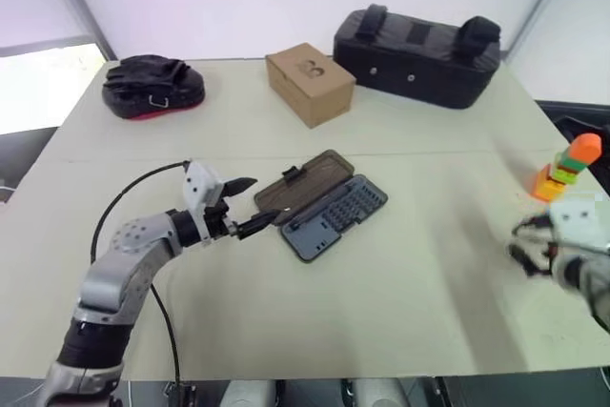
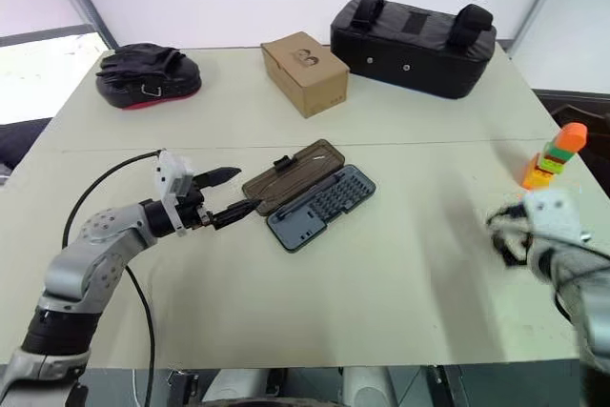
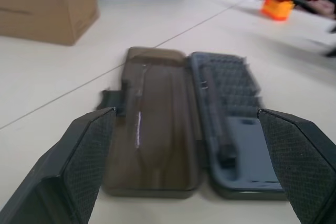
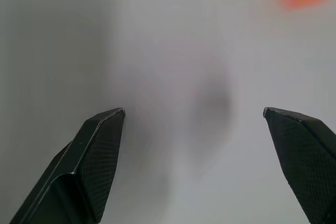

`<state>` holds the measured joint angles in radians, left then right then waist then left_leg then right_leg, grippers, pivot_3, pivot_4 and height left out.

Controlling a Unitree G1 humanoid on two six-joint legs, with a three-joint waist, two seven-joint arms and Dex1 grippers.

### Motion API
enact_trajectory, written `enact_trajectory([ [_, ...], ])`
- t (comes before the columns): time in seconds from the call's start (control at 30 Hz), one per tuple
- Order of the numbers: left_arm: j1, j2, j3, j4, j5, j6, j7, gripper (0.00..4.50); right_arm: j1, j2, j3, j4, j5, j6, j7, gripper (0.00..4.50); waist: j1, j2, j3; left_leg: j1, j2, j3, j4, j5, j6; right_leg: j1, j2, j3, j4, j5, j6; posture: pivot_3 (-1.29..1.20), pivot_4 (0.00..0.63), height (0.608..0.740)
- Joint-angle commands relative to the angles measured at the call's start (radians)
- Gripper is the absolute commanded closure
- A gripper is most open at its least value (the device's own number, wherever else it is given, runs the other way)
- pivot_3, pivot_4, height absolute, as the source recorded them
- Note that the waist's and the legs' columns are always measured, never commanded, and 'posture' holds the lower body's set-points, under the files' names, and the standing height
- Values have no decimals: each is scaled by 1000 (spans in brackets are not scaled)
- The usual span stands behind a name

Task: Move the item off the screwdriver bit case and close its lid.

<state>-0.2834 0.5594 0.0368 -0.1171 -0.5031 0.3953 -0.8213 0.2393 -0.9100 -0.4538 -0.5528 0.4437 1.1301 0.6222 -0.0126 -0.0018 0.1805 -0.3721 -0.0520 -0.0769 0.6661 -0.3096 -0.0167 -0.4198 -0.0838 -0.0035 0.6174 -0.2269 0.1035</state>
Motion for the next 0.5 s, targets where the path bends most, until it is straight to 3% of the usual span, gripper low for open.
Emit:
enact_trajectory([
  [0.03, -69, -9, 39, 86, 24, -71, -7, 0, -123, -4, -90, -87, 218, -64, 188, 94, -11, -1, 1, 0, 2, 2, 1, 0, 0, 0, 1, 1, -1, 0, 0, 0, 150, 740],
  [0.13, -131, -5, 43, 204, 69, -136, -11, 0, -314, -3, -51, -36, 294, -68, 186, 94, -10, -3, 2, 1, 8, 8, 3, 0, 0, 0, 3, 3, -1, 3, -3, 0, 150, 740],
  [0.27, -235, 0, 2, 379, 154, -236, -45, 0, -532, 15, 91, 37, 293, -116, 182, 94, 4, -5, 2, 2, 10, 7, 2, 1, 0, 1, 6, 1, -1, 3, -3, 0, 150, 740],
  [0.5, -424, -48, -102, 716, 297, -403, -155, 0, -692, 21, 275, 89, 254, -206, 223, 94, 26, -5, 2, -7, 6, 8, 2, 3, -4, -9, 1, 2, -3, 4, -3, 0, 150, 740],
])
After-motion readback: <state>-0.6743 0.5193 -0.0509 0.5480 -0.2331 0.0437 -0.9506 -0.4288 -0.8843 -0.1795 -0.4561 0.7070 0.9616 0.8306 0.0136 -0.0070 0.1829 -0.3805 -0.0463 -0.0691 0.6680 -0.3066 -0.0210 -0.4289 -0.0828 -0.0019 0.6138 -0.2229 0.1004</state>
